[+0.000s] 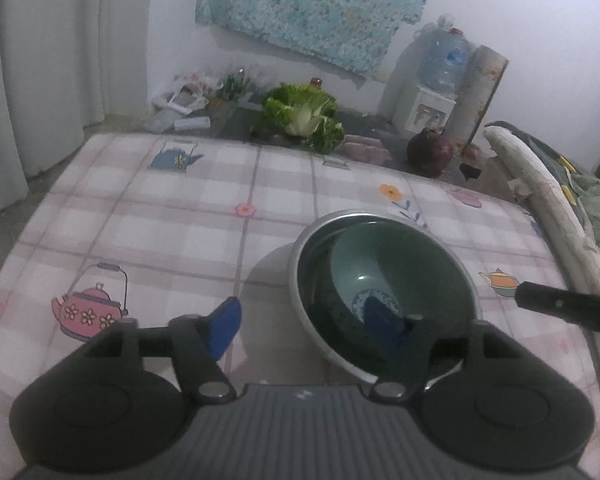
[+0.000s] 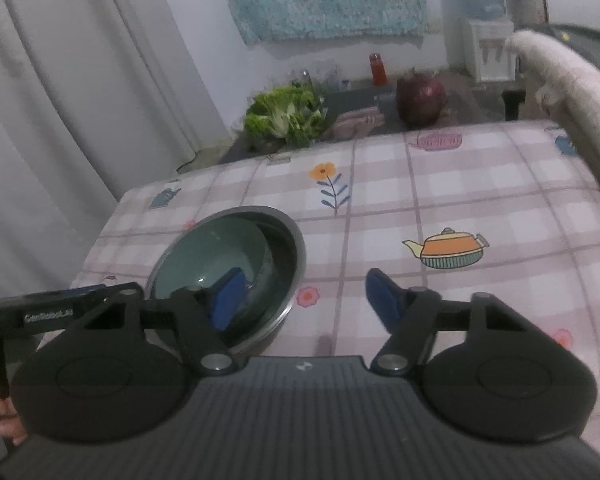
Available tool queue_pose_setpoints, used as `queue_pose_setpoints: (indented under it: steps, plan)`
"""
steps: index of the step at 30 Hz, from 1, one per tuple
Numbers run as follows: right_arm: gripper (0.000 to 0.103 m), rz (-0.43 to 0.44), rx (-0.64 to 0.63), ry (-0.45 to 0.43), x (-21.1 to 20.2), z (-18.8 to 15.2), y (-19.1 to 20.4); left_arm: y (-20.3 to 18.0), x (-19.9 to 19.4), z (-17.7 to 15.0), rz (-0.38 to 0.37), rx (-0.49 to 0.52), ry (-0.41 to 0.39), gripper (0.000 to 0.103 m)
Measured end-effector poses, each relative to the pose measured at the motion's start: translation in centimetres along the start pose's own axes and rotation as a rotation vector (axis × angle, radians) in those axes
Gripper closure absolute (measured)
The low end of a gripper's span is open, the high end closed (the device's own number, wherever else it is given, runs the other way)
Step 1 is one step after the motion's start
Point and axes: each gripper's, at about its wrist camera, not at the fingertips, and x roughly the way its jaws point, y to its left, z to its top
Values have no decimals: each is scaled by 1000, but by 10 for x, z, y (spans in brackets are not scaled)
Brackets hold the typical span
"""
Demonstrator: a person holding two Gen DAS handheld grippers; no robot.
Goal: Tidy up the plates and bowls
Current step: 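Close both grippers on the rim of the steel bowl holding the green bowl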
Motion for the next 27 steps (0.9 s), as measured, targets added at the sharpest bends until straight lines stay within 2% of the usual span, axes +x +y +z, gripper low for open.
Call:
queue_pose_setpoints:
  steps: [4,11,20,27]
  plan:
    - [56,21,48,47,21,2,-14,8,6,-4,-5,-16,13,51]
    - [71,54,52,97,48,4,-18,6,24,-5,13,34,49,56]
    - [82,77,36,149,78,8,-10,8,41,3,16,43,70,56]
    - [85,95,57,178,94,7,-9,11,56,6,3,37,89,56]
